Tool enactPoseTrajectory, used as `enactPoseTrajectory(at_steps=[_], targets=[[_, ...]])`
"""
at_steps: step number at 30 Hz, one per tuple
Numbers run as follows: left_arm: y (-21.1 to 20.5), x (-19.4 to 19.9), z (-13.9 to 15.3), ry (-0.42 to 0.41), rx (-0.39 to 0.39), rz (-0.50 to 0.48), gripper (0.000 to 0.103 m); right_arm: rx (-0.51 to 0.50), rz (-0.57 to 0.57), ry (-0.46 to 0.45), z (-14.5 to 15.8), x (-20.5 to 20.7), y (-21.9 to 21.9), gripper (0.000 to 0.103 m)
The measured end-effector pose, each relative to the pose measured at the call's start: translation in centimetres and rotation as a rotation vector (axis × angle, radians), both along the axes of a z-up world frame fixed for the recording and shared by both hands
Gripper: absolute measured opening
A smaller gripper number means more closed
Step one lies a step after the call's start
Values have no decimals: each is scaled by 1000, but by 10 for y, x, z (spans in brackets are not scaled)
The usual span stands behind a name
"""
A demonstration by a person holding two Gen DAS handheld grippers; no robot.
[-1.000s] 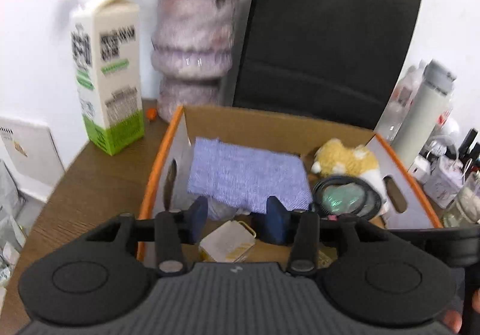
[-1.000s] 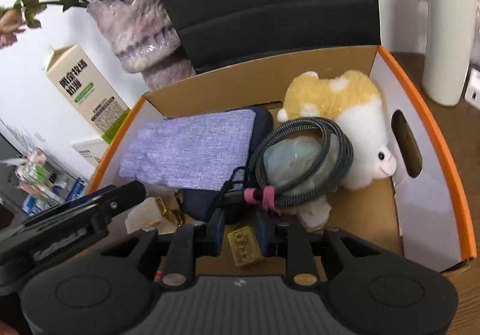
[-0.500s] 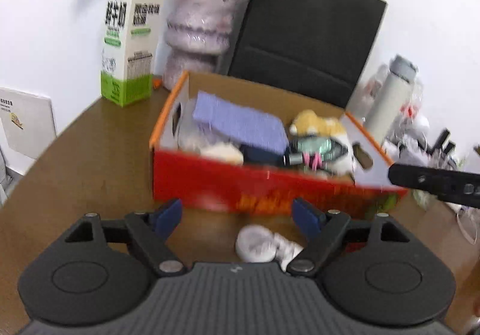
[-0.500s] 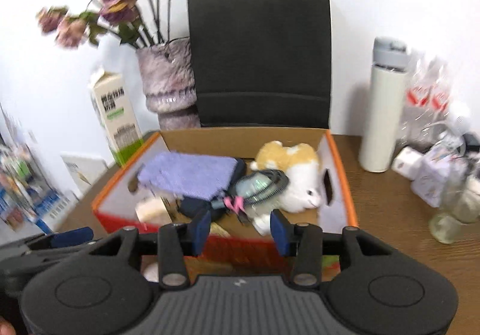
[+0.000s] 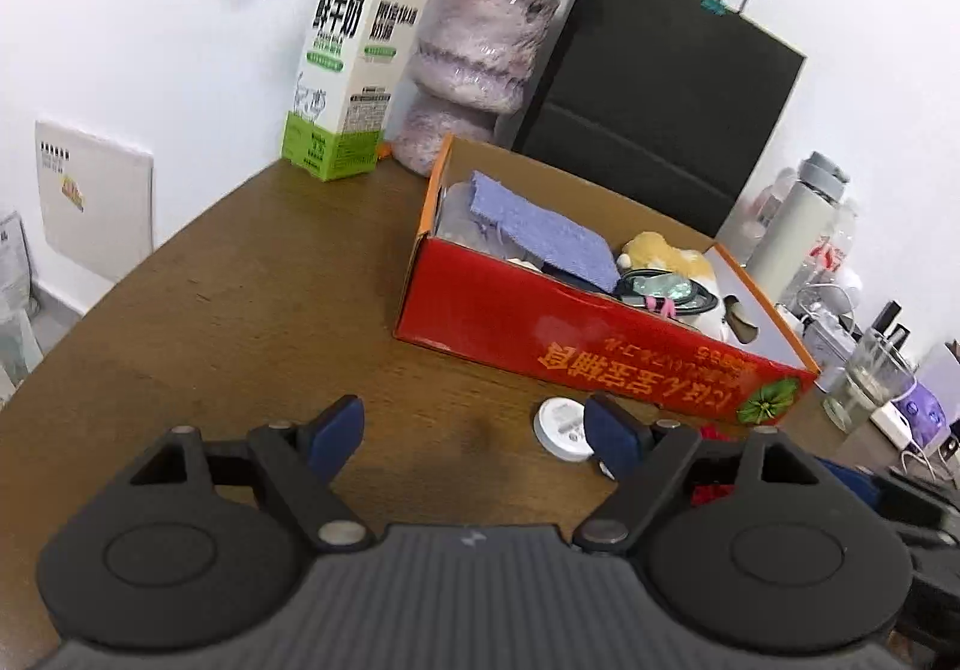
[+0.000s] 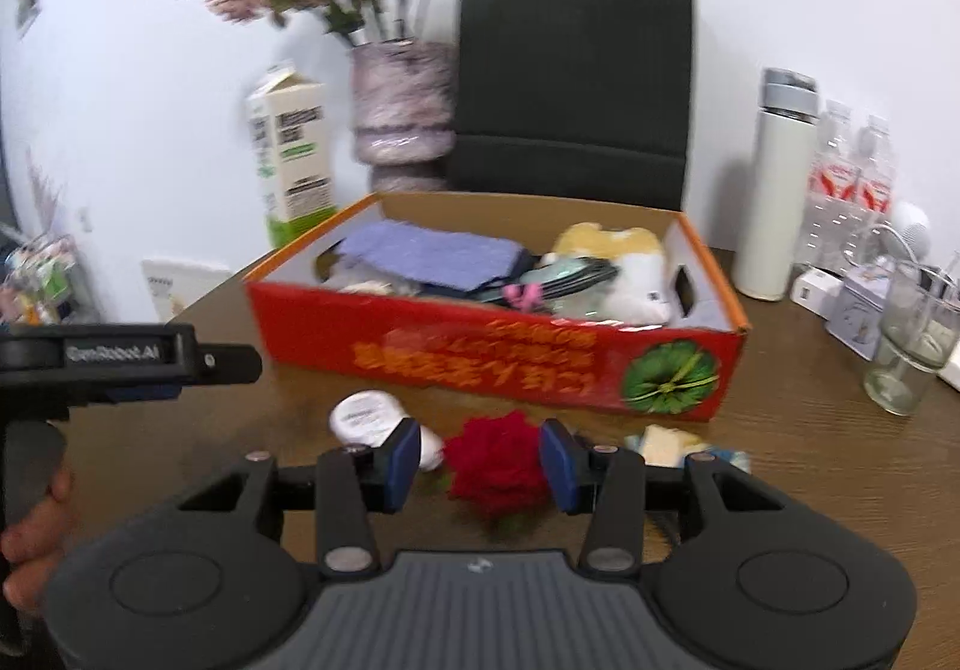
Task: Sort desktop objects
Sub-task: 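Withdraw both grippers from the red box back over the table, then grasp the white tissue with right gripper while left grasps round white tin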
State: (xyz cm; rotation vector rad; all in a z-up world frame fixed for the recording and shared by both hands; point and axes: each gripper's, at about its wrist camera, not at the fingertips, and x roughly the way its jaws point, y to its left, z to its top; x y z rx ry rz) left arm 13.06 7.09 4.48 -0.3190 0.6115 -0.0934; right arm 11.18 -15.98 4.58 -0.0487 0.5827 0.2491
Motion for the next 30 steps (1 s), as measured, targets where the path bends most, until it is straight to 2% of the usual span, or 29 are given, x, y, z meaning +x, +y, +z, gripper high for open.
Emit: enactPoseTrajectory(at_steps=[3,5,7,10,11,13,16,17,19,21,24,26,27,28,29,30], targets=[[-2,-3,-5,4,48,11,84,8,48,-1,-6,5,14,39],[0,0,-8,18,52,34,84,44,55,8,-8,14,21,34],[1,1,-11,21,53,38,84,65,64,26,-12,25,26,32],[-4,1,-15,11,109,43,84,88,74,74,-23,46,33,24],[-6,2,-16,7,119,38,84,84,69,103,-31,56,36,24],[-8,1,-18,-5,106,8,84,81,55,117,-36,59,36,14],[-16,0,-21,-13,95,-37,84,143,31,131,-35,57,24,7],[-18,0,-22,-17,94,-51,84,166,12,128,-30,53,18,7],[-25,7,-25,-17,73,-90,84,206,-23,65,-14,37,3,7],[-36,20,-26,-10,68,-122,84,286,-43,15,0,19,-14,7],[-60,43,-27,10,133,-158,82,346,-39,-23,10,1,-33,7],[-71,56,-30,24,146,-160,81,371,-14,-22,11,-5,-41,7],[-75,62,-33,37,147,-154,76,393,1,-22,10,-8,-46,7],[-77,66,-35,54,145,-150,62,406,5,-24,8,-10,-50,7],[-79,67,-37,46,154,-144,54,406,2,-25,8,-9,-52,7],[-81,67,-38,47,164,-156,39,403,-11,-20,7,-10,-55,7]])
